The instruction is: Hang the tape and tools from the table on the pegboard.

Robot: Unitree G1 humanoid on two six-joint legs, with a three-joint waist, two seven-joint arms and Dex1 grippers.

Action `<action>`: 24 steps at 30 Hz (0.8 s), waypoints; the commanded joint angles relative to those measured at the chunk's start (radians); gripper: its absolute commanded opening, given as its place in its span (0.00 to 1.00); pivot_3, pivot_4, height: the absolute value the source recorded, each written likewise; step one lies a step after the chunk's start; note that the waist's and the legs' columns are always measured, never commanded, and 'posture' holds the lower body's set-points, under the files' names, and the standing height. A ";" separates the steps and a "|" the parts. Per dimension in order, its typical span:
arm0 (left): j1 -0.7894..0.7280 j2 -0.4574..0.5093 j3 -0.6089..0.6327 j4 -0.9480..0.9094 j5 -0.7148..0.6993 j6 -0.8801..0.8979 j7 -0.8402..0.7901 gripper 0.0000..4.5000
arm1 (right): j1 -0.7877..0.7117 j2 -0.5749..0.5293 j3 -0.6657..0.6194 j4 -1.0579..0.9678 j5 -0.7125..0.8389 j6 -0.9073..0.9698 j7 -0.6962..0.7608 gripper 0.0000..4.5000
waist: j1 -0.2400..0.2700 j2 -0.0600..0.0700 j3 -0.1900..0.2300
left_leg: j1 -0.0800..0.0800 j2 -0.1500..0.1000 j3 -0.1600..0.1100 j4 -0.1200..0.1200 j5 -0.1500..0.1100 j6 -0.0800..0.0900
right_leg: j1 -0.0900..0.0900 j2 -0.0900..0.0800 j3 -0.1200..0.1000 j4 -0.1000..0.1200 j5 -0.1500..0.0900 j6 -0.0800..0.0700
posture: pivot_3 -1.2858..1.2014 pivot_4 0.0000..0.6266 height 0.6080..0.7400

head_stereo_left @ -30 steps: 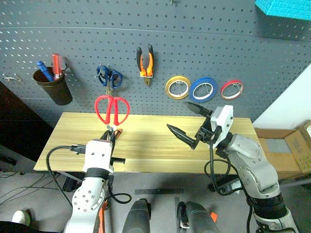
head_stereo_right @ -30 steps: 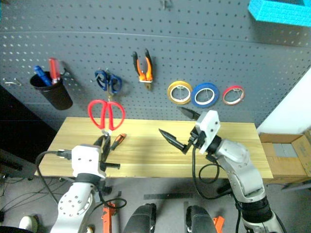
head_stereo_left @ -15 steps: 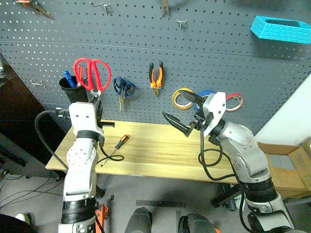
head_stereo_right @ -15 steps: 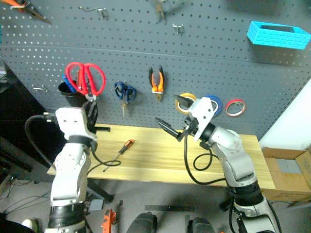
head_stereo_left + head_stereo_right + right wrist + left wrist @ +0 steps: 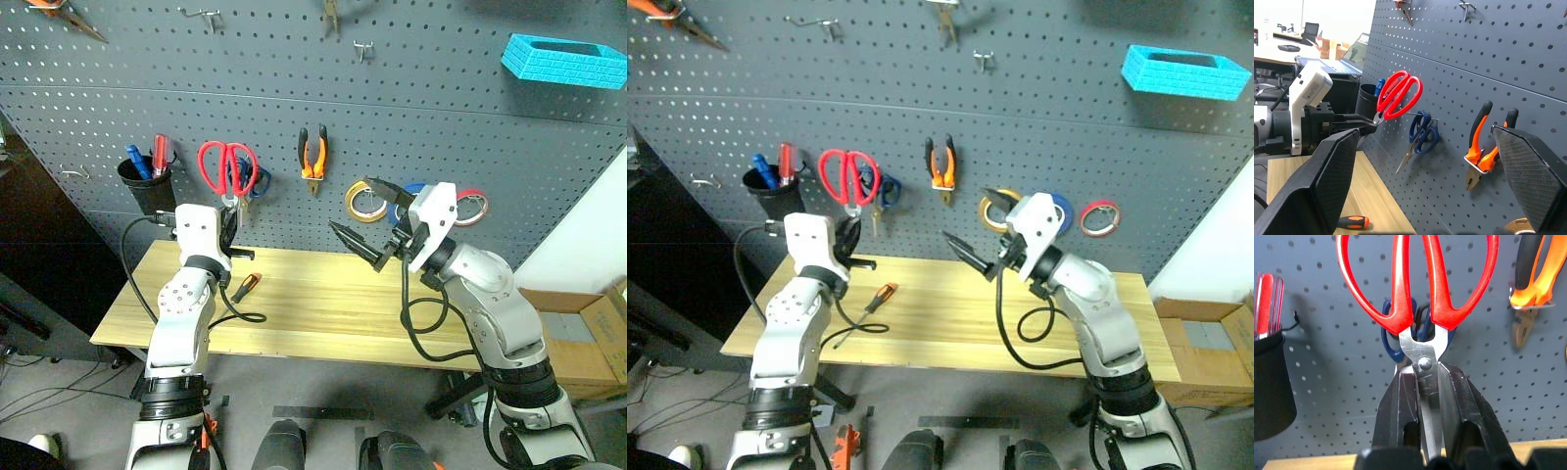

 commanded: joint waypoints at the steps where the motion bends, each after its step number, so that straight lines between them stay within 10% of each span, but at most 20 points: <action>1: -0.042 -0.005 0.022 0.004 -0.027 0.024 0.015 0.05 | 0.002 -0.008 -0.018 -0.048 0.001 0.009 -0.014 1.00 | -0.002 0.000 0.000 | 0.000 0.000 0.000 0.000 0.000 0.000 | 0.000 0.000 0.000 0.000 0.000 0.000 | 0.57 0.09 1.00; 24: -0.142 0.022 -0.008 0.151 -0.035 0.120 -0.047 0.05 | 0.016 -0.016 -0.012 -0.071 0.002 0.040 -0.025 1.00 | -0.027 0.003 0.003 | 0.000 0.000 0.000 0.000 0.000 0.000 | 0.000 0.000 0.001 0.000 -0.001 -0.001 | 0.57 0.15 1.00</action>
